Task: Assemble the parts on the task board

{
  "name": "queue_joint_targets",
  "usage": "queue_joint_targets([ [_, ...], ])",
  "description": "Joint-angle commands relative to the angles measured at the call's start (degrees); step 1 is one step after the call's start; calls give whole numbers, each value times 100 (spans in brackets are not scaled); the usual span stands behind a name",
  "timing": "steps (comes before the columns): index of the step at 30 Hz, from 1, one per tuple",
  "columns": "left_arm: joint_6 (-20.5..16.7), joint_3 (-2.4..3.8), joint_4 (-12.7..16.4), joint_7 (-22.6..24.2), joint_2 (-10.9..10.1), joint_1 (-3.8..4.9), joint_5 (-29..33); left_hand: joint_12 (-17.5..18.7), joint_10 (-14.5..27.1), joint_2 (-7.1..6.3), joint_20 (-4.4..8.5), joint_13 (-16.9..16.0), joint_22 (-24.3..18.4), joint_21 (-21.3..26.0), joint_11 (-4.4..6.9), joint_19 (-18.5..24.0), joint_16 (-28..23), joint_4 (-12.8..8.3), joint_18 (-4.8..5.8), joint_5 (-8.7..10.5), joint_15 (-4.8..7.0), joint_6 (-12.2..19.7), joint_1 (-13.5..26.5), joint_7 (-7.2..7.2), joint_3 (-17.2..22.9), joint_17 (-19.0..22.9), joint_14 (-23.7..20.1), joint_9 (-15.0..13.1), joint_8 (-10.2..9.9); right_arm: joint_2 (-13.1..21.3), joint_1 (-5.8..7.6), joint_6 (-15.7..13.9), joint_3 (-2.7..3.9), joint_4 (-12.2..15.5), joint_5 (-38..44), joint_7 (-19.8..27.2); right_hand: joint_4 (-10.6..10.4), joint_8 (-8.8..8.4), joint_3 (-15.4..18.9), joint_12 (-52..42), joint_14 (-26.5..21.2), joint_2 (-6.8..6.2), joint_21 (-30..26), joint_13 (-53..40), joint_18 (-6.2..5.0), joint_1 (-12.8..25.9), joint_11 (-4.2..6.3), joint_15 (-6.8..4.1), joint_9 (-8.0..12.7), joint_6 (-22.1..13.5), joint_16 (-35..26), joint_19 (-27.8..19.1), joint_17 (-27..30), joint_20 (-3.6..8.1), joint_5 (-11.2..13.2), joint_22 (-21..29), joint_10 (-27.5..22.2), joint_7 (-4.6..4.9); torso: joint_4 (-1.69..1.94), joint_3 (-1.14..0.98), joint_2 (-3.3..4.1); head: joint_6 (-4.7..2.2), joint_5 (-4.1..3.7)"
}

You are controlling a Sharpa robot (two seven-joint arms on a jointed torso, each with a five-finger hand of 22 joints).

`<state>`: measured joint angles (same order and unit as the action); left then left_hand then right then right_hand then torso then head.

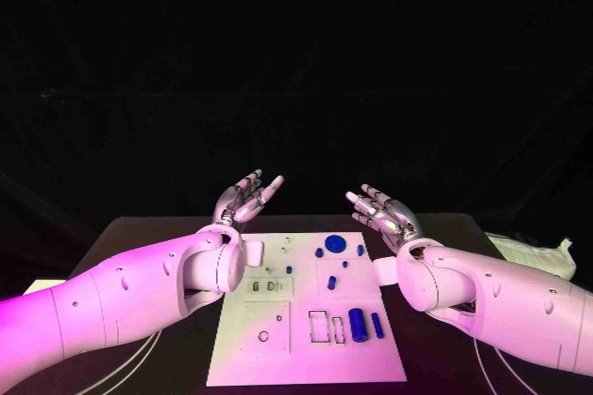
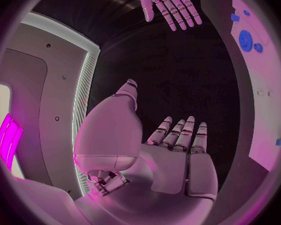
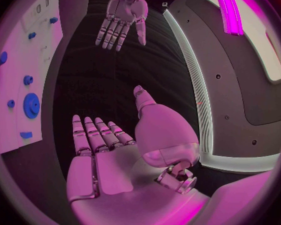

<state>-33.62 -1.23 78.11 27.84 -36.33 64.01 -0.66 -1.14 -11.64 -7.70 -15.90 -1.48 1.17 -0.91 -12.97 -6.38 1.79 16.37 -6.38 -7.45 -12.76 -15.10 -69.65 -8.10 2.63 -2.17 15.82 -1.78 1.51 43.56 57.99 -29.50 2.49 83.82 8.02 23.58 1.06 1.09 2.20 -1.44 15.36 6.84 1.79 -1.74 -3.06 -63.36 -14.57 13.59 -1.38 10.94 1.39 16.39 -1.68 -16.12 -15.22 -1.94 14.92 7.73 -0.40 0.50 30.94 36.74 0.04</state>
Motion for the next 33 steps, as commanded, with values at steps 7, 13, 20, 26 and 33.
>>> queue_joint_targets([
  [7, 469, 0, -23, -13, 21, 13, -125, -68, -243, 89, -93, -30, 46, -96, -98, -165, 119, 56, -119, -20, -50, -276, -318, -772, 104, -71, 474, -31, 66, -47, -72, 1600, 71, -196, 998, -559, 662, 336, -260, -480, 2946, 55, 577, -220, -552, -1048, 74, -141, -198, 1936, 464, 2279, -212, -50, 315, -278, 2878, 857, -1, 1, 0, 1, -1],
  [13, 545, -2, -56, 72, -203, 14, -179, -432, -2227, 310, -86, -200, 365, -711, -177, -1845, 717, 12, -99, 18, -48, -1491, -503, -865, 187, -340, 2585, -147, 292, 4, 6, 711, 81, -512, 2395, -454, 888, 503, -428, -578, 3974, 72, 798, -188, -758, -1252, 294, -388, -259, 3395, 573, 2982, -199, -14, 348, -278, 3822, 664, 52, 26, 68, 75, -44],
  [20, 613, -2, 136, 30, -439, 24, -221, -796, -4131, 550, -11, -259, 640, -1452, 117, -3708, 1057, -135, -412, 33, 332, -3447, -626, -665, 82, -431, 3878, -259, 614, 11, 101, 582, 87, -581, 3164, -473, 1097, 381, -666, -409, 4534, 34, 865, -179, -761, -1219, 424, -541, -235, 4085, 459, 3412, -196, 121, 341, -210, 4322, 547, 79, 61, 166, 70, -84],
  [26, 774, 0, 577, -14, -742, 42, 78, -760, -4560, 650, 146, -259, 691, -1657, 252, -4229, 1126, -263, -422, 32, 489, -3752, -736, -548, 25, -569, 4427, -217, 581, 15, 228, 524, 103, -628, 3924, -559, 1253, 273, -897, -261, 4787, -4, 867, -179, -762, -1158, 477, -605, -233, 4259, 358, 3593, -201, 194, 331, -193, 4528, 519, 130, 108, 313, 22, -136],
  [33, 1039, 20, 1209, -77, -1119, 76, 509, -620, -4573, 686, 150, -234, 649, -1608, 249, -4239, 976, -393, -408, 33, 476, -3789, -835, -536, 8, -591, 4397, -198, 491, 2, 408, 542, 158, -678, 5397, -1033, 1442, 280, -1124, -244, 5238, -115, 1021, -188, -758, -1142, 569, -763, -244, 4454, 419, 3958, -253, 356, 311, -244, 4784, 444, 223, 180, 529, -18, -245],
])
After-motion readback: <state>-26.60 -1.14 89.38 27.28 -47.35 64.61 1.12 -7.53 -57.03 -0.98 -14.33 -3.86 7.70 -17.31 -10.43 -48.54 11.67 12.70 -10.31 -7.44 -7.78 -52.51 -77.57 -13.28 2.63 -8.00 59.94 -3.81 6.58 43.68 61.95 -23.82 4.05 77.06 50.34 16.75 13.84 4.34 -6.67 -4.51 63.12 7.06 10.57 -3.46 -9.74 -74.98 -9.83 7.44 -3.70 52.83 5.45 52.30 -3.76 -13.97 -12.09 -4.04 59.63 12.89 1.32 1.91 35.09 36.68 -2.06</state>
